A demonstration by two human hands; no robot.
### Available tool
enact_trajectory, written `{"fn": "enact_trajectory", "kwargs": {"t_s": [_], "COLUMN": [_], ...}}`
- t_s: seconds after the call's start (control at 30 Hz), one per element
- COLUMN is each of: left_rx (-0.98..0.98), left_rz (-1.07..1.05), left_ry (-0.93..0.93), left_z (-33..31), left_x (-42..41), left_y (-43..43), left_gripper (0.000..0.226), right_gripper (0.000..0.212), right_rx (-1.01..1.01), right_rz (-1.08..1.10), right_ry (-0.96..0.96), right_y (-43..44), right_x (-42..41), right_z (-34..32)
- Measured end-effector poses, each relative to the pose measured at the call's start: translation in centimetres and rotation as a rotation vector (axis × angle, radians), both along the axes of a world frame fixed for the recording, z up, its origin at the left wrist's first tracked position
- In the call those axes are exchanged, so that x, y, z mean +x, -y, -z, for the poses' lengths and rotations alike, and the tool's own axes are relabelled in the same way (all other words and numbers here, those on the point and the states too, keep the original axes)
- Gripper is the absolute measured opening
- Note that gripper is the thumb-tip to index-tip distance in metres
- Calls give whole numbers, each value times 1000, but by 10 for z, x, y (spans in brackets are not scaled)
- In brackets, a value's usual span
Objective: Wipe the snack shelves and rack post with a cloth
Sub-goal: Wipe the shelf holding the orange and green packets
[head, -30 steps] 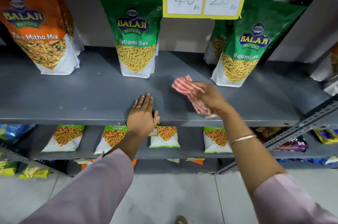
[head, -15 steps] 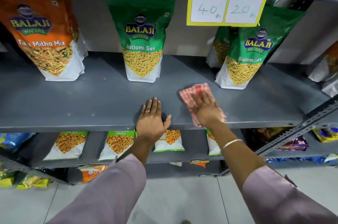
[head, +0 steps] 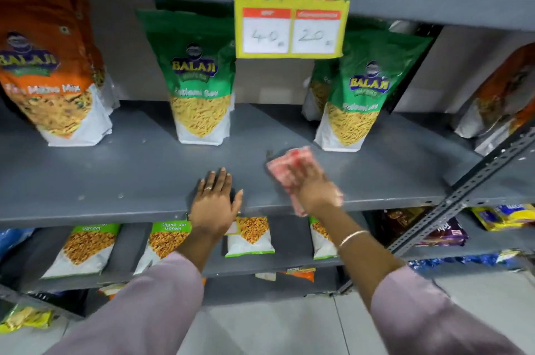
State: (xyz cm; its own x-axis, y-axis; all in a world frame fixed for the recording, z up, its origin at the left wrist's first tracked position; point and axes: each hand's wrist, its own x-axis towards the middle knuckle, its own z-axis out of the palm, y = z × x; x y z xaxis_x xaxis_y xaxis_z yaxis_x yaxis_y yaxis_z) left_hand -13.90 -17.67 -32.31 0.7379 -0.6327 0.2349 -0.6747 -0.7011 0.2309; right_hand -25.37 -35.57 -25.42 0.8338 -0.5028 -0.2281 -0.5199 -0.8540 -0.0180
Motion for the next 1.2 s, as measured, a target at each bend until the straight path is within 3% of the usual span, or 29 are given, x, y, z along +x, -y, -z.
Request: {"fn": "enact_trajectory", "kwargs": {"t_s": [0.1, 0.4, 0.63, 0.8, 0.9, 0.97, 1.1, 1.2], "left_rx": [-32, 116, 102, 46, 18, 13, 61, 119], "left_rz": [42, 52, -48, -69, -64, -69, -53, -16], "left_ry": [85, 2, 30, 44, 57, 61, 60, 41], "left_z": [-5, -1, -3, 0, 2, 4, 2, -3], "left_x": [-24, -125, -131, -136, -134, -134, -128, -121], "left_y": [30, 177, 180, 183, 184, 184, 187, 193], "left_gripper": [65, 83, 71, 60, 59, 59, 62, 74], "right_gripper": [54, 55, 55, 56, 73, 70, 61, 69], "right_rx": [108, 75, 65, 44, 33, -6, 97, 182], "right_rz": [-142, -25, -302, 39, -102, -53, 496, 669], "right_ry": [133, 162, 153, 188, 243, 289, 240, 184], "right_y": [4, 176, 163, 206, 201, 206, 226, 232], "right_x": [2, -105, -105, -125, -136, -143, -128, -97], "right_z": [9, 13, 20, 27, 32, 35, 31, 21]}}
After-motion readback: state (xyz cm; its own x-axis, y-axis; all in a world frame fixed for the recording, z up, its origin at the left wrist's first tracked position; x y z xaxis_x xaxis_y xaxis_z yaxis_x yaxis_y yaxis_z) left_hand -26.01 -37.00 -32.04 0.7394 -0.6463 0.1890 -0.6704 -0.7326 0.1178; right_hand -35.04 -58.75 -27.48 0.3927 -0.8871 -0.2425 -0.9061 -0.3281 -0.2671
